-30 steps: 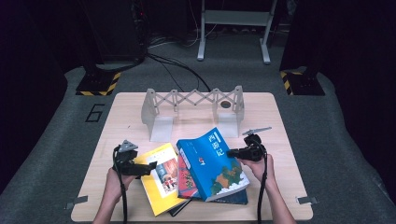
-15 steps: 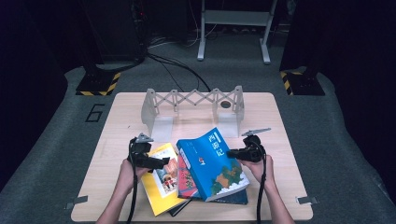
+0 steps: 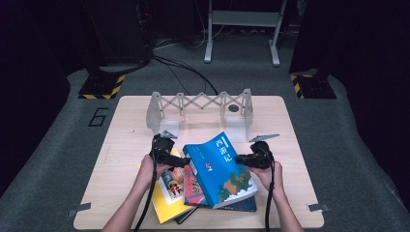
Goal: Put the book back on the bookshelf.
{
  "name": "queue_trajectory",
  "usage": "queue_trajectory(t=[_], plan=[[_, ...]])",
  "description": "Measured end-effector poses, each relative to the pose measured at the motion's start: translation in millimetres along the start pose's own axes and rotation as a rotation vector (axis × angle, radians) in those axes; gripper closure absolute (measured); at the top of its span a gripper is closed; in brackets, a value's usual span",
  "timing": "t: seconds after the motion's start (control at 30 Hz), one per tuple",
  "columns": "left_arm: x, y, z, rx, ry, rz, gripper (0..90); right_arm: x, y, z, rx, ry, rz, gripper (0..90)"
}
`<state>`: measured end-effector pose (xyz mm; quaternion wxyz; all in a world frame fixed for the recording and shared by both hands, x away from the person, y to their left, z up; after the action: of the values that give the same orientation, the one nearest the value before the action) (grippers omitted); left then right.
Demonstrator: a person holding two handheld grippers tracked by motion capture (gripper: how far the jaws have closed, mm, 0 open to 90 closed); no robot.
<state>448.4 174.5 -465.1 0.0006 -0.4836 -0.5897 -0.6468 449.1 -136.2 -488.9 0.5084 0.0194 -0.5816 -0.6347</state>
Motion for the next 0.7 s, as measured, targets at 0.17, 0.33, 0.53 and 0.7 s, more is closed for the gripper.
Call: queue_trajectory(t=[0.17, 0.33, 0.53, 0.7], plan=[[-10.4, 4.9, -1.2, 0.001, -0.016, 0.029, 4.6, 0.1, -0.7, 1.3, 0.002, -0.008, -0.005, 78.4], [-12.2, 7.8, 0.8, 0.024, -0.031, 0.027, 4.5, 0.1, -1.0, 1.9, 0.014, -0.014, -0.009, 78.3], [-12.7, 7.9, 0.9, 0.051, -0.048, 0.027, 4.4, -0.1, -2.3, 1.5, 0.009, -0.016, -0.018, 78.2], [-13.0, 6.8, 1.1, 0.071, -0.055, 0.027, 4.7, -0.5, -2.2, 2.0, 0.015, -0.022, -0.017, 78.0]])
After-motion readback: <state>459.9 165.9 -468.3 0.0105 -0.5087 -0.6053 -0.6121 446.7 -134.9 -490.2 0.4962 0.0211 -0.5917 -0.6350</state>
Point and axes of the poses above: each handheld gripper's, and its own axes: x roughly backward along the jaws, y roughly out of its top, z roughly to its left, the point moved 3 cm from there along -x, roughly forward along the jaws, and after that the axes turned 9 degrees about -z, right-handed, at the moved point
